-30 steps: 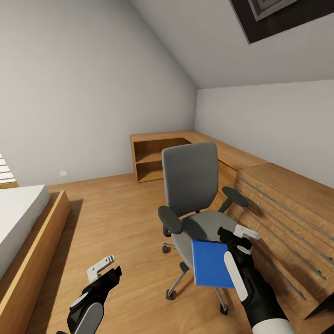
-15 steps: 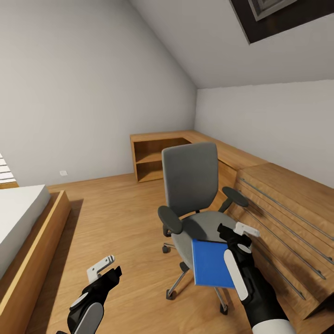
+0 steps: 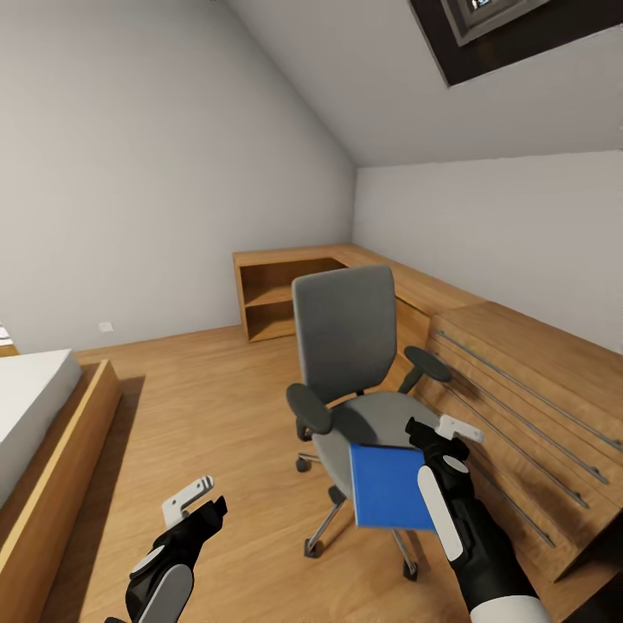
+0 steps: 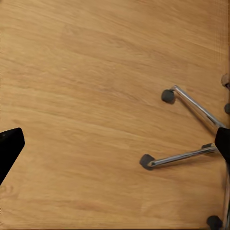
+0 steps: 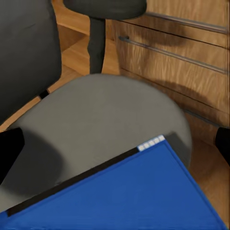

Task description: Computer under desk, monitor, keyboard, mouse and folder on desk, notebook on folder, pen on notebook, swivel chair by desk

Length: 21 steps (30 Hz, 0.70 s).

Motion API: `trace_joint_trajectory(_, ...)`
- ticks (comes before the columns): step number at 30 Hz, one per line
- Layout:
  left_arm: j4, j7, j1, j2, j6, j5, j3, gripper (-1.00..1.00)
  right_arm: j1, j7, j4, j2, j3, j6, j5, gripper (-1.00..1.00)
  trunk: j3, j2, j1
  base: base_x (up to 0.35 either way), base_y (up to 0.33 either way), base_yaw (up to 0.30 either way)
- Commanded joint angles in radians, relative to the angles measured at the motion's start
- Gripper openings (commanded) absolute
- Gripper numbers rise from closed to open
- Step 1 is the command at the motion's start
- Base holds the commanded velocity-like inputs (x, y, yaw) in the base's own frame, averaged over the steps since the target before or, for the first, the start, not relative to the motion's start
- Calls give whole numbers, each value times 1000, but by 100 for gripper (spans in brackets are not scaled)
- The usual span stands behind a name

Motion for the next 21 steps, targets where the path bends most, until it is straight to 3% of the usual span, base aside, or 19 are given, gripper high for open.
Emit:
trace_joint_trajectory(1,-1,7,-1,1,3,5,-2,100,-1,-5,-1,0,0,4,-5,100,-1,-1,0,-172,111,-85)
trace_joint_trajectory(11,-1,7,-1,1,3,4,-2,100,0,-4,-1,0,-1,4,-6,100,0,-1,0,-255,178,-18)
trace_joint_trajectory(16,-1,7,-1,1,3,3,-1,100,0,-4,3,0,-1,4,-6,100,0,-1,0,-19,21,0)
trace_joint_trajectory(21,-1,8,-1,1,3,3,-1,100,0,-1,17,0,-2,4,-6,100,3,-1,0,-1,1,-175)
